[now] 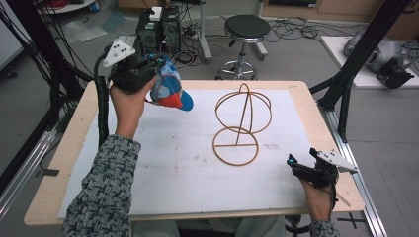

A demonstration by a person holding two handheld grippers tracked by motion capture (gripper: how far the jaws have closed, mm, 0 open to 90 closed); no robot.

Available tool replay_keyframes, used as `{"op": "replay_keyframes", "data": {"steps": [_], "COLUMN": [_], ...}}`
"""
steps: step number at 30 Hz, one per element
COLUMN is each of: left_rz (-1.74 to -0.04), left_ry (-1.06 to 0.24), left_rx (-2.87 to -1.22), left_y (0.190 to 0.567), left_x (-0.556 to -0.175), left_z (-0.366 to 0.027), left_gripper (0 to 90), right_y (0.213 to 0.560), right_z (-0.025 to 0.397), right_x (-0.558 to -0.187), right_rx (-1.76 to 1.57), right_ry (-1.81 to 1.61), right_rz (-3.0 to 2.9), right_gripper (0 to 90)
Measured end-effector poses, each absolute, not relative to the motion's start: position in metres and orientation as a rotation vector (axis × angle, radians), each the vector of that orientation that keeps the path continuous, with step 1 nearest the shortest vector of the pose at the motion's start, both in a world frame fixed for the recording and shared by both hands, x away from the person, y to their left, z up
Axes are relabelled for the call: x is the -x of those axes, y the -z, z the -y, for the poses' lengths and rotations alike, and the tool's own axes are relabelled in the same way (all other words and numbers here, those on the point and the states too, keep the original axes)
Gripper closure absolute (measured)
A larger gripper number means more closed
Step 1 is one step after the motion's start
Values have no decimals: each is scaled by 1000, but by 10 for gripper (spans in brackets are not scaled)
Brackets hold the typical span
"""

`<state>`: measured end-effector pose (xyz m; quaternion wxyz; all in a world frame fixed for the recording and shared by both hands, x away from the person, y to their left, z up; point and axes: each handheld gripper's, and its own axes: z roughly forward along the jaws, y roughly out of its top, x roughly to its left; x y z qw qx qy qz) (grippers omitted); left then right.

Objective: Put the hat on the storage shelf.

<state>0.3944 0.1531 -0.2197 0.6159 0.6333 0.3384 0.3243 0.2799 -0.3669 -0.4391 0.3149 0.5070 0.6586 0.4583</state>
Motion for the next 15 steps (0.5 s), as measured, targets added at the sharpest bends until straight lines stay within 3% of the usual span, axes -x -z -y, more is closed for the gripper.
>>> {"op": "replay_keyframes", "data": {"steps": [15], "left_rz": [-721], "left_ry": [-760], "left_rx": [-1470], "left_y": [185], "left_x": [-410], "left_z": [-121], "left_gripper": [882], "right_y": [439], "right_z": [367], "right_x": [-280], "right_rx": [-1341], "right_ry": [-1220], "right_rz": [-1731], "right_gripper": [119]}}
